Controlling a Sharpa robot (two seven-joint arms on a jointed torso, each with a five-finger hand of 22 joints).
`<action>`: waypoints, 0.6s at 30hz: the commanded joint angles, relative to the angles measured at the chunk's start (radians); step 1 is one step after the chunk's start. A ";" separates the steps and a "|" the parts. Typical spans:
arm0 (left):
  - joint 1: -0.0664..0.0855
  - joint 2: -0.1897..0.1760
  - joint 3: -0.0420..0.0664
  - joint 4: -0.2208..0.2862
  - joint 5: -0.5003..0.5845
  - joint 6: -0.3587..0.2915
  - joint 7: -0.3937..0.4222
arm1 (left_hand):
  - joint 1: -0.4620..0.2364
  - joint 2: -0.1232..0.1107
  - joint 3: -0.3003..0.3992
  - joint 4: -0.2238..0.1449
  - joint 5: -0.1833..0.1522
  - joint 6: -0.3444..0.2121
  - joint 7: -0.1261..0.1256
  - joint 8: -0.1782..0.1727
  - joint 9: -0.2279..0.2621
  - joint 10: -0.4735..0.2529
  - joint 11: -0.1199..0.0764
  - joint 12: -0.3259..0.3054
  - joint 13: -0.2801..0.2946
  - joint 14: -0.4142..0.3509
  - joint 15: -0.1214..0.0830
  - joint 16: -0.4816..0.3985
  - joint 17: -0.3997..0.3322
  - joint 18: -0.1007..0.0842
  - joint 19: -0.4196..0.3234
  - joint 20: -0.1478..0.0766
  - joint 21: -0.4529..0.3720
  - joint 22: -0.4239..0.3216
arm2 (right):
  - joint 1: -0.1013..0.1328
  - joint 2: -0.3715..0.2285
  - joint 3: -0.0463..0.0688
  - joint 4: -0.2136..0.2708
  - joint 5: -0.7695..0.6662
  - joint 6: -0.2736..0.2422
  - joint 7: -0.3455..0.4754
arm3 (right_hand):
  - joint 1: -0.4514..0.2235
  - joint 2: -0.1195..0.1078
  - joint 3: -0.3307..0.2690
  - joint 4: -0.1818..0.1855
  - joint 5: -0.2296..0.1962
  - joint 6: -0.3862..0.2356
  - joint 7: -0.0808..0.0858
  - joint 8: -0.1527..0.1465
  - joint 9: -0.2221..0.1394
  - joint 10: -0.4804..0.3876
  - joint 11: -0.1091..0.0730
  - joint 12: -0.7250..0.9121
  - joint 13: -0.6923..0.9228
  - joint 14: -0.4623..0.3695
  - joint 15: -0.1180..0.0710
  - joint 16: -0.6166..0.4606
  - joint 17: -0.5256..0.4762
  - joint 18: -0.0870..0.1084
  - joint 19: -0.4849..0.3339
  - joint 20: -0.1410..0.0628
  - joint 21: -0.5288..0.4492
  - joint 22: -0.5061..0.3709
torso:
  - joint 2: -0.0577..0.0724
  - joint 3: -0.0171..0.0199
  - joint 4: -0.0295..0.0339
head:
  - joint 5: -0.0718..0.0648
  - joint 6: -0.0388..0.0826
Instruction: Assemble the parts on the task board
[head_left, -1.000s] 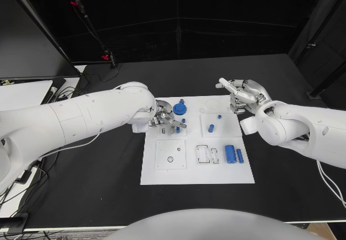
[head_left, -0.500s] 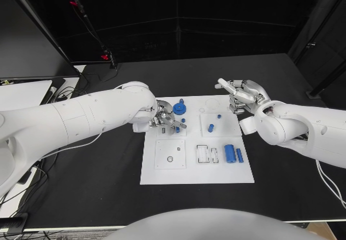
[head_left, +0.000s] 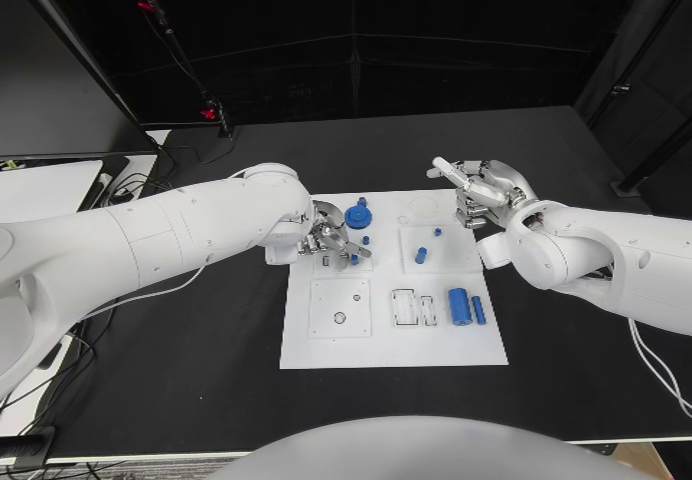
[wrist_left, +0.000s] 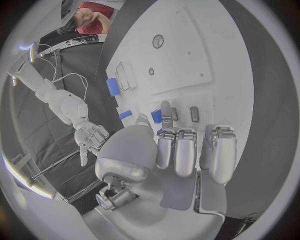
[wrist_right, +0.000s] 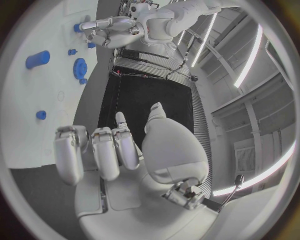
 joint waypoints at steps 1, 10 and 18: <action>0.001 0.004 0.001 -0.006 0.009 0.015 -0.017 | 0.001 0.006 -0.001 0.003 0.005 0.008 0.000 -0.003 0.001 0.105 -0.005 -0.005 0.260 0.103 -0.009 0.001 0.263 -0.014 0.106 -0.007 0.003 0.263 | 0.001 0.001 0.000 0.001 -0.003 0.000 0.001 | 0.000 0.005 -0.007 -0.001 0.004 -0.007 0.056 0.002 -0.001 0.019 0.005 -0.001 0.186 0.104 0.006 0.002 0.263 -0.006 0.056 0.007 -0.006 0.241 | -0.001 0.0004 0.0004 | 0.001 -0.001; 0.000 0.009 0.001 -0.013 0.015 0.012 -0.026 | 0.003 0.011 0.000 0.002 0.005 0.009 -0.001 -0.008 0.004 0.105 -0.005 -0.005 0.260 0.103 -0.009 0.001 0.263 -0.014 0.106 -0.007 0.003 0.263 | 0.000 0.002 0.000 0.000 -0.003 0.002 -0.001 | 0.000 0.006 -0.007 -0.001 0.005 -0.008 0.056 0.003 -0.001 0.017 0.005 -0.001 0.185 0.104 0.006 0.002 0.263 -0.006 0.054 0.007 -0.007 0.241 | -0.001 0.0001 0.0000 | 0.001 -0.001; 0.000 0.012 0.001 -0.016 0.016 0.006 -0.027 | 0.033 0.024 0.007 0.001 0.013 0.014 -0.002 -0.028 0.016 0.105 -0.006 -0.005 0.260 0.103 -0.010 0.001 0.263 -0.014 0.106 -0.008 0.003 0.263 | -0.001 0.003 0.000 -0.001 -0.003 0.002 -0.004 | 0.001 0.006 -0.007 -0.001 0.005 -0.008 0.056 0.004 -0.001 0.016 0.005 -0.002 0.184 0.104 0.006 0.002 0.263 -0.005 0.053 0.008 -0.009 0.240 | 0.000 0.0002 -0.0007 | 0.002 -0.002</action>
